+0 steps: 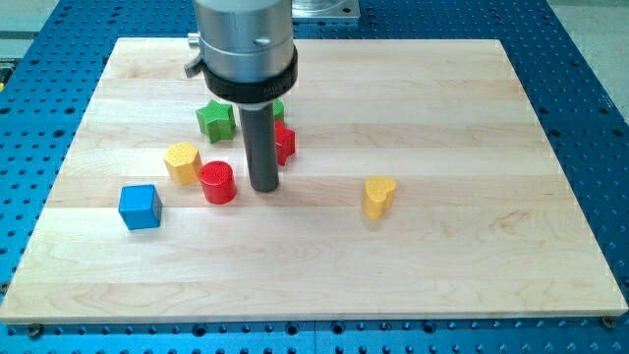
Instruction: Move the red circle to the bottom right of the hexagon
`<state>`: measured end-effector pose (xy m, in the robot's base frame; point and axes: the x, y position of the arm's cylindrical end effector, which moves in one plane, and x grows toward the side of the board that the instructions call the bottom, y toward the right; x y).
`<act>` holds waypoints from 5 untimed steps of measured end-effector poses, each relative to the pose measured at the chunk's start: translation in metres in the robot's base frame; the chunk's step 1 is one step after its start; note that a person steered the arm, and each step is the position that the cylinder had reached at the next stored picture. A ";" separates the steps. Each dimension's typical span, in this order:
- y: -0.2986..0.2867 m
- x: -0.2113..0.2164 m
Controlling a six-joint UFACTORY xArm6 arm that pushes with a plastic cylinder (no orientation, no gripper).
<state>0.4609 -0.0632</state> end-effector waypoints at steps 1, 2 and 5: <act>-0.036 -0.004; -0.046 -0.004; -0.059 0.115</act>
<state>0.5758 -0.1225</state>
